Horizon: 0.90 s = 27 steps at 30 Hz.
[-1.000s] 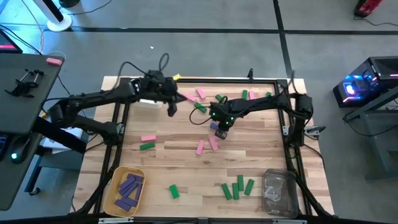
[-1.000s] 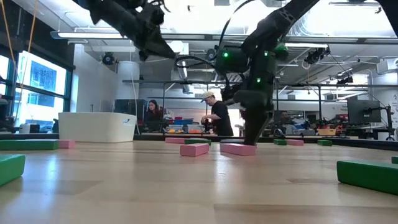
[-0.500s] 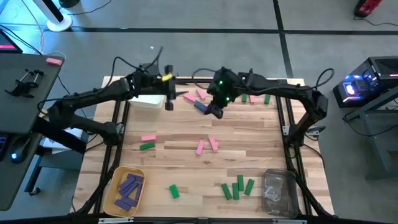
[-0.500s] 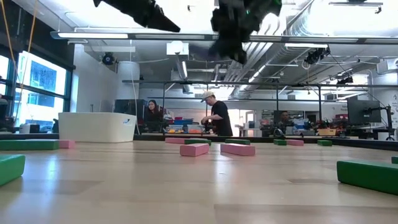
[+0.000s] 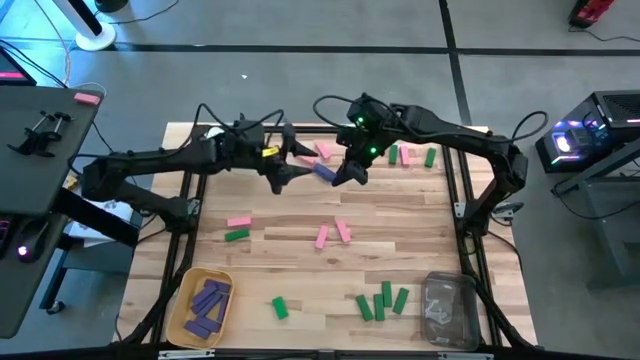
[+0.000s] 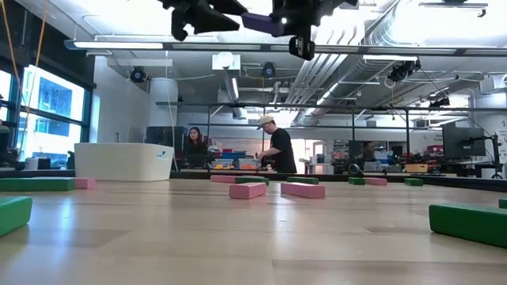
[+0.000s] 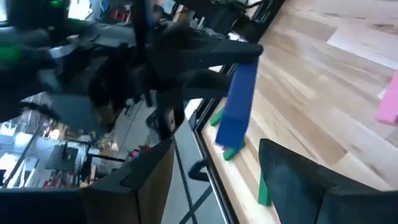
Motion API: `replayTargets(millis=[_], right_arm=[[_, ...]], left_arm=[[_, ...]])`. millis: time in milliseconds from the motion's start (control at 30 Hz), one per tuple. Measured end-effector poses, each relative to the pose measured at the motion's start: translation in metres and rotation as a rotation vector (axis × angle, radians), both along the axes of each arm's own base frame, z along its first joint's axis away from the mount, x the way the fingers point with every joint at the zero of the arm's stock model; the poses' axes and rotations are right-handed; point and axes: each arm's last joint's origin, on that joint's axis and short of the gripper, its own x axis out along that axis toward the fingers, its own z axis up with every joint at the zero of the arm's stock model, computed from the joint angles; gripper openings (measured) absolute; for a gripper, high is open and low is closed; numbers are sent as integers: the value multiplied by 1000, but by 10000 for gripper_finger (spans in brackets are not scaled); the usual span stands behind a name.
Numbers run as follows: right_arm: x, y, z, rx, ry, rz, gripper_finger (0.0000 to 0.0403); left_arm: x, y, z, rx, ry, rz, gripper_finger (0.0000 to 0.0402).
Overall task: Sort blocks
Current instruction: Put the violet block into the yellow bin
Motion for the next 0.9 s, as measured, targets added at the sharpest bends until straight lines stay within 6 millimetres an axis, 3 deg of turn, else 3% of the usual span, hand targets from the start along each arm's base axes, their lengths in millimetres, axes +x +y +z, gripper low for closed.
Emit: replayTargets(millis=[433, 567, 767, 900], right_arm=[[2, 0, -5, 57, 35, -20, 0], [2, 0, -5, 59, 36, -22, 0], [1, 0, -5, 72, 34, -1, 4], [2, -1, -4, 51, 46, -48, 26]], left_arm=[[28, -10, -18, 72, 2, -81, 213], [32, -9, -24, 80, 24, -85, 161], [34, -8, -25, 74, 16, -71, 32], [34, -10, -25, 66, 22, -61, 28]])
